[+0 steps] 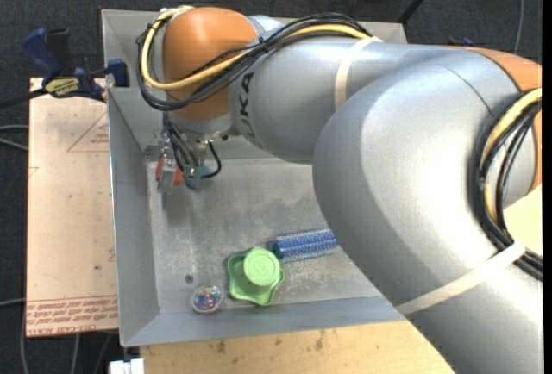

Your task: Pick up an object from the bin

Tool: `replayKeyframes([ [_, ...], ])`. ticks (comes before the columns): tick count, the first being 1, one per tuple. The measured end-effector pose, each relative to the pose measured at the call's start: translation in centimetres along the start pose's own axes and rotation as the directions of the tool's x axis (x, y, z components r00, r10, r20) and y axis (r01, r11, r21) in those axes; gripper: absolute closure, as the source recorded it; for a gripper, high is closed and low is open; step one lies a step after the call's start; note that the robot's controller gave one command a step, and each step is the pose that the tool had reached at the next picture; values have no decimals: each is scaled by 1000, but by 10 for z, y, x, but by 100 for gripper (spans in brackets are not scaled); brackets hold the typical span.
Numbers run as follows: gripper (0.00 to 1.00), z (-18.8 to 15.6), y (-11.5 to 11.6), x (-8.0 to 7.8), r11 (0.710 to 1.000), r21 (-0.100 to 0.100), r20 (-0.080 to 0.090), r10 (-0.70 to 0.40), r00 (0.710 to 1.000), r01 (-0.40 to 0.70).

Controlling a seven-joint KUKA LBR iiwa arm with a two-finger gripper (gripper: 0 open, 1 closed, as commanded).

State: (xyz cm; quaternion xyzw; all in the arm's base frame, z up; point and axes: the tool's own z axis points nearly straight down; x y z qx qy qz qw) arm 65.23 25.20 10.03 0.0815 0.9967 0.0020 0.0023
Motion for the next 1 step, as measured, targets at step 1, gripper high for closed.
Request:
replayKeyframes([
  [1,100,-58,1,-2,1000,-2,3,0,1000,0],
])
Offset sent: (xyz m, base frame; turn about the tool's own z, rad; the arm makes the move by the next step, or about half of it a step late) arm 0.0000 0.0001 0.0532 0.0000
